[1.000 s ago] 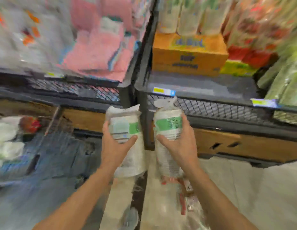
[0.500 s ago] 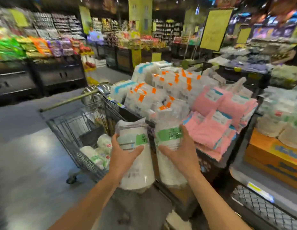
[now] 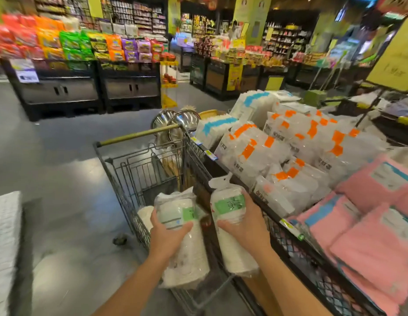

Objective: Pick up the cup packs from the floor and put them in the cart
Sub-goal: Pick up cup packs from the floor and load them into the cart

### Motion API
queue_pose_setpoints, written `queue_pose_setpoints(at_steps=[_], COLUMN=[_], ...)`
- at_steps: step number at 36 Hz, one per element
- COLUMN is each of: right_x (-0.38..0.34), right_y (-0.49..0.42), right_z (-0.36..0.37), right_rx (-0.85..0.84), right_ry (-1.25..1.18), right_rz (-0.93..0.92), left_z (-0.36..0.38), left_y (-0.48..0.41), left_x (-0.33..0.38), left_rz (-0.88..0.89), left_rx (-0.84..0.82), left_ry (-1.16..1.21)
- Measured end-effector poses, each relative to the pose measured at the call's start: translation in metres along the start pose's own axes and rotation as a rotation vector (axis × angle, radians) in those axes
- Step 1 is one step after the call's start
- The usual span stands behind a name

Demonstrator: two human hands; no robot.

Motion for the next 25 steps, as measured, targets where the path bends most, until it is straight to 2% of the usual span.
queue_pose_setpoints(at_steps=[10,15,25], right_x=[0.057,0.093,0.181], right_y=[-0.135,-0.192,-0.245], right_z=[0.055,0.088,0.201], right_rx=[-0.240,-0.392,-0.608], right_ry=[0.042,0.100,0.176], right_rz=[0.037,0.079,0.265], left_z=[0.056,0.079,0.120], left_y=[-0.095,-0.133,-0.185], left_x=[-0.053,-0.079,-0.189], left_rz=[-0.207,-0.317,-0.561], left_rx=[0.175,0.261,0.275], left_ry=[-0.037,0.025,0.028])
Point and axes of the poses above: each hand's wrist, its own y-axis away from the middle knuckle, its own z-axis out of the palm, x = y × z, the point moved 5 cm from there along -y, towards the middle knuckle, and after that the axes turned 8 degrees about -x, right-handed, at the moved point
